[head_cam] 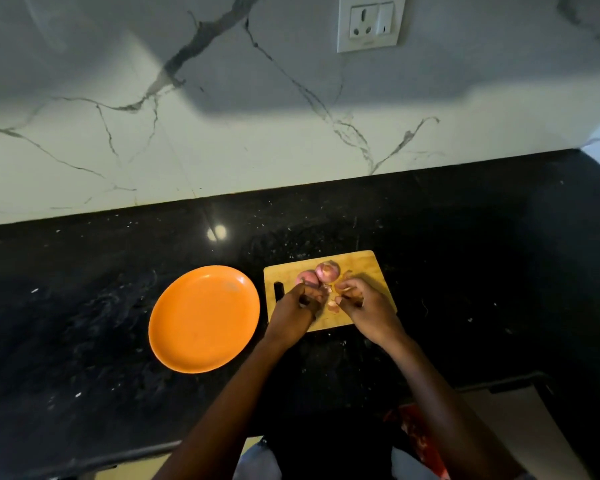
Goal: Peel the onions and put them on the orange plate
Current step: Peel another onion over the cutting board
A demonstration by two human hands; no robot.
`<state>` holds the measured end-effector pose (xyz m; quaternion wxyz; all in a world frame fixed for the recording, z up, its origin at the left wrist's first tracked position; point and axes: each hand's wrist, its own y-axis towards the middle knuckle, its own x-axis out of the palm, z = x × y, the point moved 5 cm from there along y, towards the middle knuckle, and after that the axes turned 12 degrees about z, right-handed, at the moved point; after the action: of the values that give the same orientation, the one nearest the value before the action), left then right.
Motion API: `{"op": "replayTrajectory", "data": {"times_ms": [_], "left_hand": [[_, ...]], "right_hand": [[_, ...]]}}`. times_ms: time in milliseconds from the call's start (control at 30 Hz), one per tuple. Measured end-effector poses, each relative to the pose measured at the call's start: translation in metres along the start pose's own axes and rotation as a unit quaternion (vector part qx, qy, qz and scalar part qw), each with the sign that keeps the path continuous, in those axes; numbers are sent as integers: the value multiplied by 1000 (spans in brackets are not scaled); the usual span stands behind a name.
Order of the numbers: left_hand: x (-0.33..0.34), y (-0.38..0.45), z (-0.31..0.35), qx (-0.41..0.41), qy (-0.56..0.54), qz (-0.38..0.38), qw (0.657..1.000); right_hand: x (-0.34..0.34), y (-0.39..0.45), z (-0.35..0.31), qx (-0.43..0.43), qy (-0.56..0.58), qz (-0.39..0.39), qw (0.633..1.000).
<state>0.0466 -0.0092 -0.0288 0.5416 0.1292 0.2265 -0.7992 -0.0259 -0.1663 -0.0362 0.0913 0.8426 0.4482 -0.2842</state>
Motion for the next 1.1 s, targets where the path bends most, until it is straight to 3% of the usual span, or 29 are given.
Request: {"op": "replayTrajectory", "data": {"times_ms": [267, 533, 1100], "left_hand": [[-4, -9, -13, -25, -36, 6, 999], [11, -21, -6, 3, -43, -16, 999], [23, -47, -12, -6, 5, -55, 998]], "right_hand": [[-17, -10, 9, 0, 13, 41, 999], [-26, -13, 18, -4, 40, 64, 997], [-42, -48, 36, 42, 35, 68, 996]]}}
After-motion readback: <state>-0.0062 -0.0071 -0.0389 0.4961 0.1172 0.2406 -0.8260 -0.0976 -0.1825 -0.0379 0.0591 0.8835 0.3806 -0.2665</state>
